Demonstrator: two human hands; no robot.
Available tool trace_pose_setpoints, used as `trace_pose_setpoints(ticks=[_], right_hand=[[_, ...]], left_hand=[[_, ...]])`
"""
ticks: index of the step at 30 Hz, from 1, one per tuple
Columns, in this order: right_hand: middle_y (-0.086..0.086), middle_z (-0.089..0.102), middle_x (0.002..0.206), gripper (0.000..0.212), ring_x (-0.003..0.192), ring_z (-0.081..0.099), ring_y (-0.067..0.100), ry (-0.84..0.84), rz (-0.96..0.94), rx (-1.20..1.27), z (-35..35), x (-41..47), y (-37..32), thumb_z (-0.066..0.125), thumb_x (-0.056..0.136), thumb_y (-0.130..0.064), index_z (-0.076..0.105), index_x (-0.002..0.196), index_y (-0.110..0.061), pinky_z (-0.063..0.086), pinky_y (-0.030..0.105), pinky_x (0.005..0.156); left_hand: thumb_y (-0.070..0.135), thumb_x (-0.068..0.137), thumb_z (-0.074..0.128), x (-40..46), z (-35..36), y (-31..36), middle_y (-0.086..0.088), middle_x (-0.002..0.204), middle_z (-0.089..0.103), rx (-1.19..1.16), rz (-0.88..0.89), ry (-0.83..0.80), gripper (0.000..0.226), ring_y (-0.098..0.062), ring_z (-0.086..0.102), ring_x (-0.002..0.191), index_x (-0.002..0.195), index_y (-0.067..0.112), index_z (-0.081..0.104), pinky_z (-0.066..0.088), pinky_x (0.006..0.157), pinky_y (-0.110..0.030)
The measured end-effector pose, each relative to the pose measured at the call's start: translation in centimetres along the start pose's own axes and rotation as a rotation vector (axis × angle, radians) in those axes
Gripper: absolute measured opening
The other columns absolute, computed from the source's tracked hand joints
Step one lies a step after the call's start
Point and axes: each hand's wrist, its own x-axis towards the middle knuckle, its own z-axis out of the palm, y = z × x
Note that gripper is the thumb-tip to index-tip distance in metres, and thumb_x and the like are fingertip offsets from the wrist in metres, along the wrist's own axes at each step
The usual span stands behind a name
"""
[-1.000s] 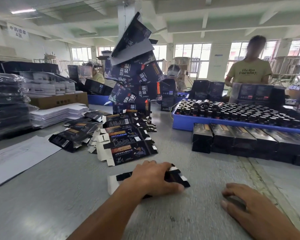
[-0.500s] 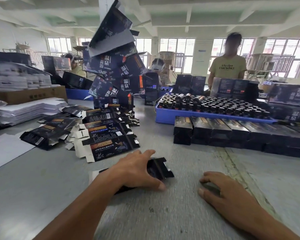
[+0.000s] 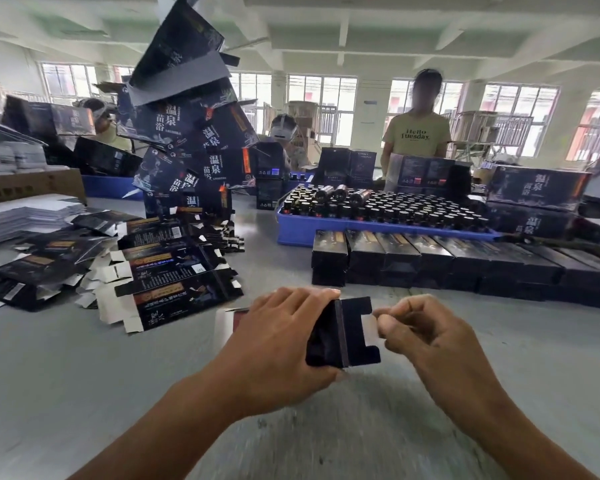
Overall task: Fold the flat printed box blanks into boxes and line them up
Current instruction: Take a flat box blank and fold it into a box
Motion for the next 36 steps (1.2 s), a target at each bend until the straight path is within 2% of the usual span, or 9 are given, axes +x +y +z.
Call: trace_pose_setpoints(ticks=[4,8,11,14,16,22,26,30,36], right_hand=[[-0.01,0.074,0.086,0.008,0.078,0.071,0.005,-0.041,-0.03,0.012,0.2,-0.2,-0.2,0.073,0.088,-0.02,0.066,0.085,-0.021,0.057,0.02,0.068],[-0.016,0.075,0.095,0.015,0.088,0.072,0.002,-0.112,-0.066,-0.017,0.0,-0.3,0.0,0.071,0.091,-0.023,0.071,0.103,-0.032,0.058,0.019,0.072],[-0.017,0.074,0.106,0.033,0.094,0.073,0.008,-0.178,-0.079,0.008,0.0,-0.3,0.0,0.07,0.09,-0.03,0.067,0.12,-0.042,0.061,0.027,0.076],[-0.017,0.074,0.105,0.038,0.091,0.073,0.009,-0.188,-0.114,0.031,0.1,-0.4,-0.2,0.068,0.088,-0.038,0.062,0.121,-0.054,0.06,0.026,0.069],[-0.012,0.074,0.104,0.042,0.092,0.072,0.007,-0.158,-0.122,0.023,0.1,-0.3,-0.2,0.069,0.091,-0.032,0.059,0.121,-0.059,0.059,0.024,0.067],[-0.01,0.075,0.094,0.055,0.081,0.074,0.006,-0.115,-0.166,0.006,0.2,-0.7,-0.6,0.066,0.096,-0.018,0.053,0.128,-0.061,0.055,0.013,0.068],[-0.015,0.076,0.095,0.058,0.081,0.074,0.004,-0.075,-0.183,0.002,0.4,-0.8,-0.7,0.065,0.096,-0.016,0.05,0.125,-0.064,0.054,0.012,0.07],[-0.025,0.073,0.096,0.053,0.083,0.072,0.0,-0.022,-0.145,-0.011,0.4,-0.9,-0.8,0.066,0.095,-0.019,0.043,0.121,-0.06,0.053,0.009,0.069],[-0.012,0.074,0.086,0.05,0.075,0.07,0.0,0.005,-0.241,-0.123,0.5,-1.4,-1.0,0.064,0.096,-0.018,0.053,0.131,-0.052,0.051,0.009,0.064]], left_hand=[[0.07,0.076,0.061,-0.1,0.0,0.4,0.022,0.144,0.029,0.015,0.035,0.029,0.089,0.008,0.022,0.12,0.148,0.039,0.018,0.015,0.102,-0.013],[0.07,0.074,0.058,-0.2,0.3,0.8,0.024,0.142,0.034,-0.002,0.041,0.054,0.09,0.01,0.024,0.119,0.149,0.04,0.018,0.016,0.1,-0.011],[0.067,0.073,0.06,-0.1,0.5,0.7,0.023,0.144,0.039,-0.019,0.059,0.07,0.091,0.009,0.024,0.124,0.15,0.045,0.016,0.021,0.105,-0.02],[0.062,0.075,0.067,-0.1,0.4,0.5,0.018,0.146,0.044,0.022,0.097,0.09,0.089,-0.006,0.036,0.133,0.15,0.046,0.021,0.031,0.109,-0.032],[0.058,0.077,0.073,-0.1,0.4,0.5,0.011,0.147,0.045,0.07,0.127,0.095,0.088,-0.014,0.043,0.132,0.149,0.047,0.024,0.038,0.108,-0.038],[0.051,0.085,0.072,-0.2,0.2,0.5,0.0,0.151,0.042,0.086,0.156,0.095,0.062,-0.023,0.047,0.132,0.141,0.044,0.046,0.044,0.105,-0.044],[0.044,0.08,0.08,-0.2,0.3,0.3,0.003,0.151,0.043,0.072,0.147,0.126,0.064,-0.022,0.045,0.131,0.136,0.042,0.05,0.038,0.104,-0.04],[0.036,0.077,0.08,-0.1,0.1,0.5,0.002,0.151,0.044,0.062,0.161,0.132,0.063,-0.022,0.048,0.13,0.132,0.041,0.05,0.046,0.101,-0.041],[0.029,0.076,0.083,-0.2,0.2,0.4,0.002,0.152,0.042,0.005,0.154,0.155,0.062,-0.024,0.053,0.128,0.13,0.036,0.055,0.056,0.089,-0.038]])
